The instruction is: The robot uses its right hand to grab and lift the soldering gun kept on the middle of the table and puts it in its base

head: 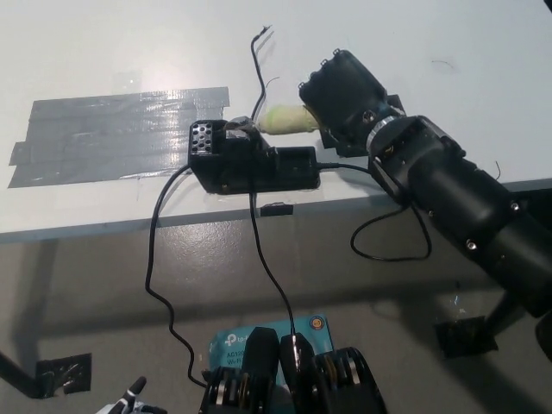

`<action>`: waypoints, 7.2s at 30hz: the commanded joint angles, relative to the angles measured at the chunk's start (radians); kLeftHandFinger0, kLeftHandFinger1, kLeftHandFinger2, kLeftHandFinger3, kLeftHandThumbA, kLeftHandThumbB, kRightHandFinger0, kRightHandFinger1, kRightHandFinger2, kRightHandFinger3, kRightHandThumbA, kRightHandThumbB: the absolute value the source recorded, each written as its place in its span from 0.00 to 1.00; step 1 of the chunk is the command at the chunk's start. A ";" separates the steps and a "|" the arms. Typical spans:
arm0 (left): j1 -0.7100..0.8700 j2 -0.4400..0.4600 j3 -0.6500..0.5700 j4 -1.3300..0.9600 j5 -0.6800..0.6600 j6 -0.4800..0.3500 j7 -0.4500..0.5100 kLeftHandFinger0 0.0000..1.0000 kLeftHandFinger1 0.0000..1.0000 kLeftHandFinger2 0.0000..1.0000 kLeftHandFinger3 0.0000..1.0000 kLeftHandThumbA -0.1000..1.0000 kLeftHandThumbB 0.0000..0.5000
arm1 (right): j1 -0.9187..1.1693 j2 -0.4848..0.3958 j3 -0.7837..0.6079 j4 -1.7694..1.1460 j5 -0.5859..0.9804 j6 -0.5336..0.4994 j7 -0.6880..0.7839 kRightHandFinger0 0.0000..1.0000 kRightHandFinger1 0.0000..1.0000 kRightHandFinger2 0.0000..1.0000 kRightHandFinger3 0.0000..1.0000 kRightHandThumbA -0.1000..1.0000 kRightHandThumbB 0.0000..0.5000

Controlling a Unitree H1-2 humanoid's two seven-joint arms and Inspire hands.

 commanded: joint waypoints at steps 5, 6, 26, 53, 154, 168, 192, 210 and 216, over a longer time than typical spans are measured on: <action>-0.010 0.014 -0.006 -0.027 -0.006 -0.002 -0.010 0.00 0.02 0.32 0.65 1.00 1.00 | -0.045 -0.031 0.002 -0.006 -0.017 0.014 -0.010 0.00 0.00 0.34 0.22 0.00 0.21; -0.011 0.013 -0.004 -0.025 -0.014 0.000 -0.014 0.00 0.02 0.31 0.65 1.00 1.00 | -0.049 -0.032 -0.004 -0.004 -0.008 0.015 0.009 0.00 0.00 0.34 0.23 0.00 0.10; -0.011 0.014 -0.018 -0.067 0.006 0.033 0.002 0.00 0.01 0.31 0.62 1.00 1.00 | -0.110 -0.005 -0.011 0.020 0.002 -0.017 -0.086 0.00 0.00 0.34 0.21 0.05 0.04; -0.035 0.011 -0.031 -0.055 -0.012 0.027 -0.015 0.00 0.04 0.33 0.67 1.00 1.00 | -0.057 -0.028 0.056 0.053 -0.026 -0.056 -0.134 0.00 0.00 0.28 0.17 0.30 0.00; -0.017 0.028 -0.045 -0.071 -0.007 0.043 -0.018 0.00 0.05 0.31 0.66 1.00 1.00 | -0.001 -0.122 -0.009 -0.042 -0.057 -0.082 -0.212 0.00 0.00 0.17 0.15 0.00 0.25; -0.026 0.026 -0.046 -0.066 -0.007 0.041 -0.020 0.00 0.03 0.32 0.65 1.00 1.00 | 0.014 -0.112 -0.012 -0.052 -0.036 -0.105 -0.165 0.00 0.00 0.30 0.39 0.00 0.36; -0.035 0.022 -0.050 -0.076 0.000 0.023 -0.011 0.00 0.01 0.32 0.68 1.00 1.00 | -0.082 -0.073 0.044 0.034 -0.099 -0.084 -0.261 0.00 0.00 0.17 0.01 0.11 0.28; -0.042 0.024 -0.056 -0.101 0.009 0.064 -0.009 0.00 0.05 0.31 0.68 1.00 1.00 | -0.085 -0.127 0.116 0.041 -0.117 -0.217 -0.302 0.00 0.00 0.00 0.21 0.10 0.35; -0.045 0.023 -0.056 -0.108 0.005 0.060 -0.013 0.00 0.06 0.30 0.66 1.00 1.00 | -0.117 -0.122 0.158 0.046 -0.162 -0.174 -0.301 0.00 0.00 0.05 0.05 0.18 0.29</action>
